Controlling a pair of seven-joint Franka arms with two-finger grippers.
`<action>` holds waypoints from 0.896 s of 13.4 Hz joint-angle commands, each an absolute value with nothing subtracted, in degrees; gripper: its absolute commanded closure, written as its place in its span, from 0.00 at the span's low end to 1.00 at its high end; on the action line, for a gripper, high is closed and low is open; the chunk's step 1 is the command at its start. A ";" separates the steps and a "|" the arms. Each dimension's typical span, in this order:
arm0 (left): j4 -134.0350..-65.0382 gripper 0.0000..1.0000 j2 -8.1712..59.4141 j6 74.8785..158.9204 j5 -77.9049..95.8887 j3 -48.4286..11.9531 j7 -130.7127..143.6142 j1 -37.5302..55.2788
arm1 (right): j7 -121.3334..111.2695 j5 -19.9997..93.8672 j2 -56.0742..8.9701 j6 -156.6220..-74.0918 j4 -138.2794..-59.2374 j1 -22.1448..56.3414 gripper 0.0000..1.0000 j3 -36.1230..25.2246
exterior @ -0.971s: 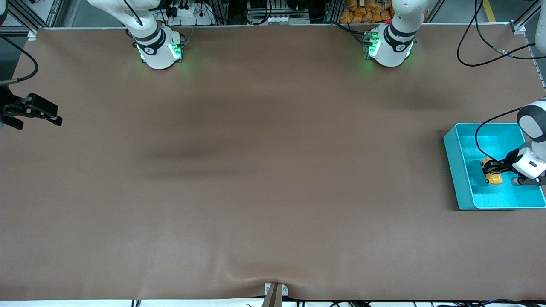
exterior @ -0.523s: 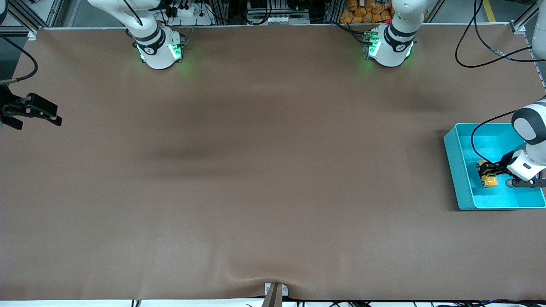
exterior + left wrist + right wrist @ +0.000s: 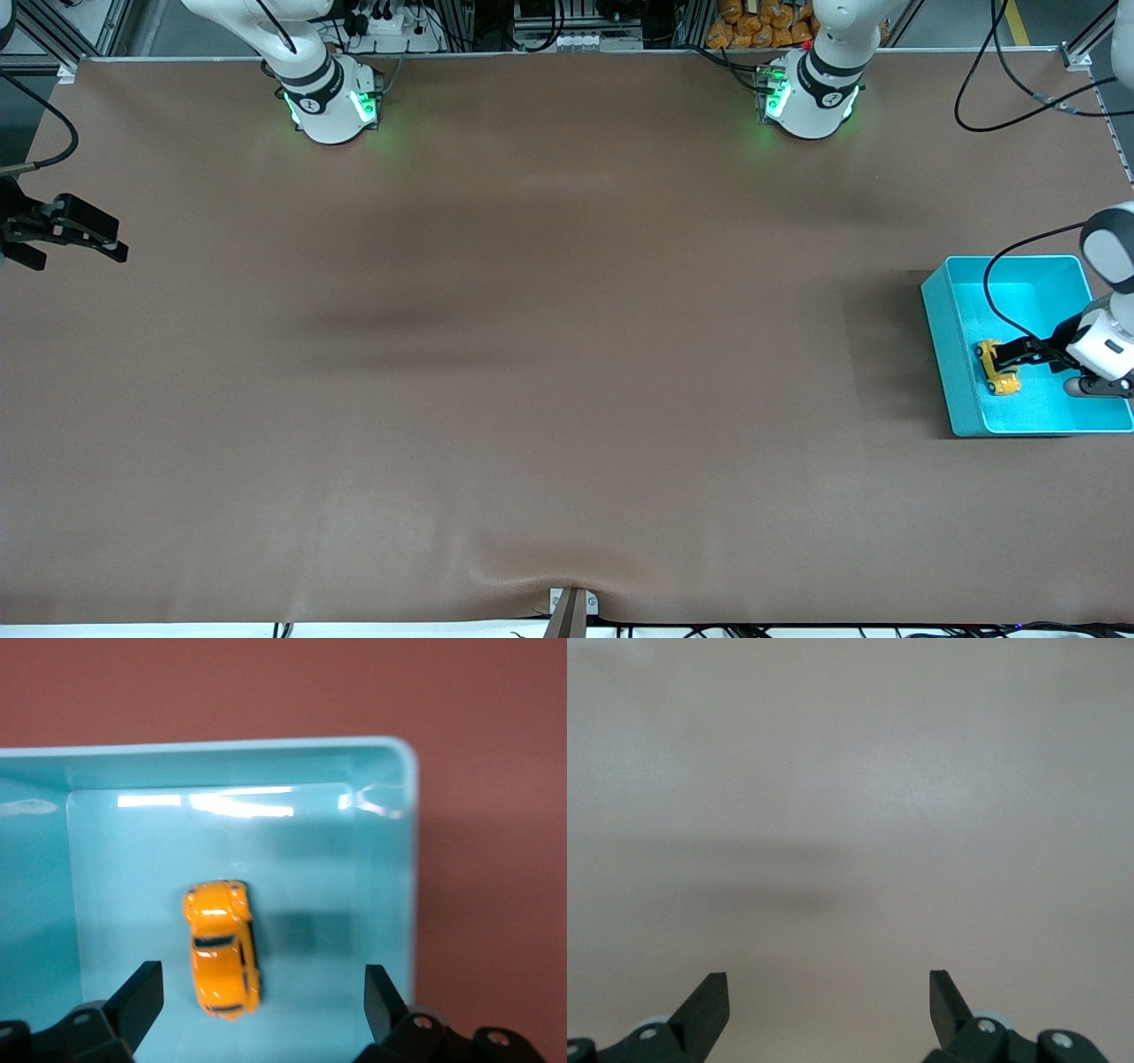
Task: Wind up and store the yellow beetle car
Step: 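Open the left gripper to release the car in the bin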
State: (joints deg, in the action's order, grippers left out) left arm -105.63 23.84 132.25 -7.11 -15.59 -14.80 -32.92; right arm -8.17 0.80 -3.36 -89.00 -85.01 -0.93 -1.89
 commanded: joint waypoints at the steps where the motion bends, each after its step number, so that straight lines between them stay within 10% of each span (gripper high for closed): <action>1: -106.96 0.00 16.02 125.27 -8.53 -19.58 -8.37 -32.96 | -8.44 0.18 -2.37 -89.03 -85.34 -0.97 0.00 -1.58; 7: -106.44 0.00 5.11 114.19 -8.09 -24.96 0.96 -30.51 | -8.44 0.00 -2.46 -89.30 -85.34 -0.88 0.00 -1.58; 12: -104.16 0.00 0.62 104.79 -7.30 -16.37 7.46 -14.98 | -8.44 0.00 -2.46 -89.47 -85.34 -0.79 0.00 -1.58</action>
